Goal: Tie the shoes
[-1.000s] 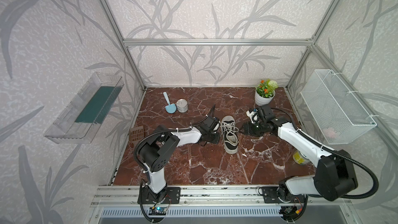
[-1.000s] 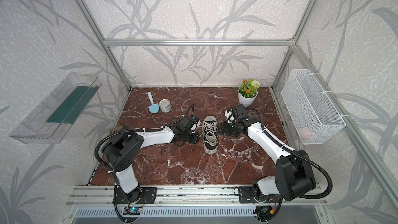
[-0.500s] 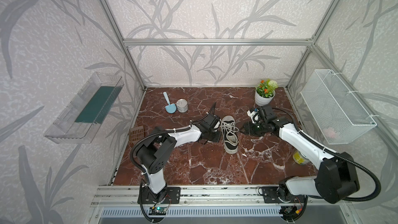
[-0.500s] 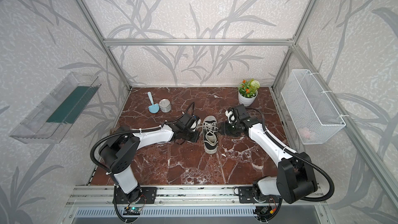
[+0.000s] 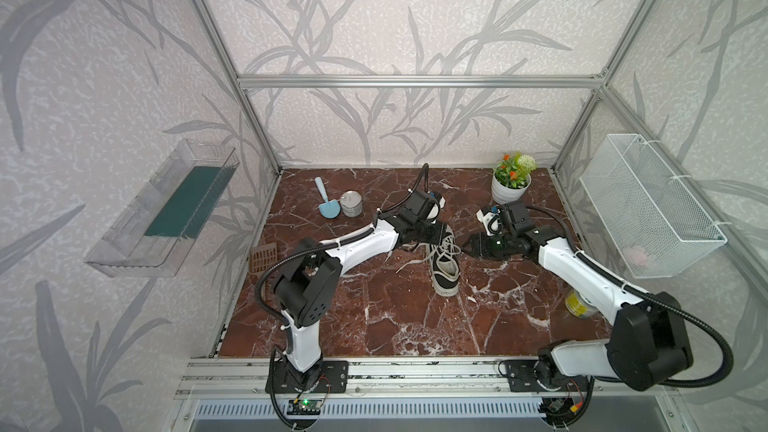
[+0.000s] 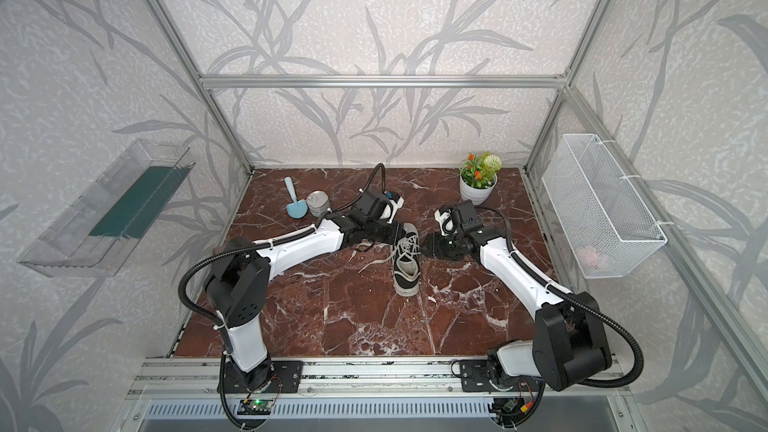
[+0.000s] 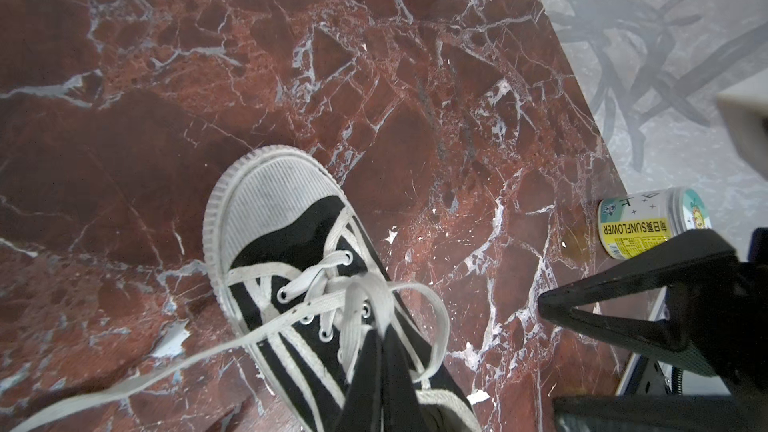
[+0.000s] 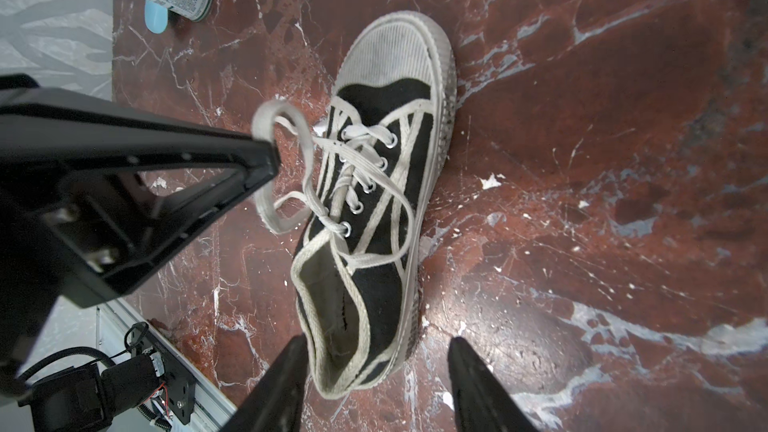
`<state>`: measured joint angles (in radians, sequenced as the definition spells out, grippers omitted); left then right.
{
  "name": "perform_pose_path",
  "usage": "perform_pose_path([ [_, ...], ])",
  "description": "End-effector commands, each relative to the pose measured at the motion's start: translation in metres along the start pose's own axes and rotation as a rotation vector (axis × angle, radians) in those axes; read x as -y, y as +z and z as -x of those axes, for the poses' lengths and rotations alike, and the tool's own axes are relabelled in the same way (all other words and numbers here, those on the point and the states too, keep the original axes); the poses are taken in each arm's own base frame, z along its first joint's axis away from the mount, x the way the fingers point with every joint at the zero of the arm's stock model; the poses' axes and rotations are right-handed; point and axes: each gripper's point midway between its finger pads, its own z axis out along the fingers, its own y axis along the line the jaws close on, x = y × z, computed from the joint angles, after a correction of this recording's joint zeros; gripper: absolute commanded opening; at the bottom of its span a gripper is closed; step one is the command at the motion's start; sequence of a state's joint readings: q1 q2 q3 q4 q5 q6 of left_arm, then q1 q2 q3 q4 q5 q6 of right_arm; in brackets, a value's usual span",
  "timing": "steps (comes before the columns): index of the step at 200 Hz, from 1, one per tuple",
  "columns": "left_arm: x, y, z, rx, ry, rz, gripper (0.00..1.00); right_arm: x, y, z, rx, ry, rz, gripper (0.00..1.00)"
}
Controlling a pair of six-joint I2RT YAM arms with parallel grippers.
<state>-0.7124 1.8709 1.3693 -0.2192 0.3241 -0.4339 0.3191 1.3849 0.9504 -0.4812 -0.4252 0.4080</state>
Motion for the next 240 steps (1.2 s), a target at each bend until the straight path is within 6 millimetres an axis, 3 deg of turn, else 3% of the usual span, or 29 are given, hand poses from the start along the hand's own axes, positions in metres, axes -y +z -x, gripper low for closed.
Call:
perform_pose_path([
  [1,0.0,0.006,-0.001,-0.029,-0.023,0.001,0.0,-0.003,0.008,0.007,-0.004,0.002,0.051,0.55],
  [41,0.001,0.02,0.008,-0.067,-0.02,0.001,0.0,0.002,0.01,0.016,0.015,0.029,0.06,0.55],
  [139,-0.003,0.048,0.023,-0.045,-0.088,0.013,0.0,0.019,0.005,0.01,0.022,0.077,0.065,0.55],
  [187,-0.01,0.065,0.012,-0.105,-0.102,0.025,0.0,0.021,0.005,0.011,0.02,0.082,0.074,0.55],
  [240,-0.012,0.063,0.01,-0.124,-0.113,0.048,0.0,0.022,0.005,0.011,0.018,0.087,0.073,0.55],
])
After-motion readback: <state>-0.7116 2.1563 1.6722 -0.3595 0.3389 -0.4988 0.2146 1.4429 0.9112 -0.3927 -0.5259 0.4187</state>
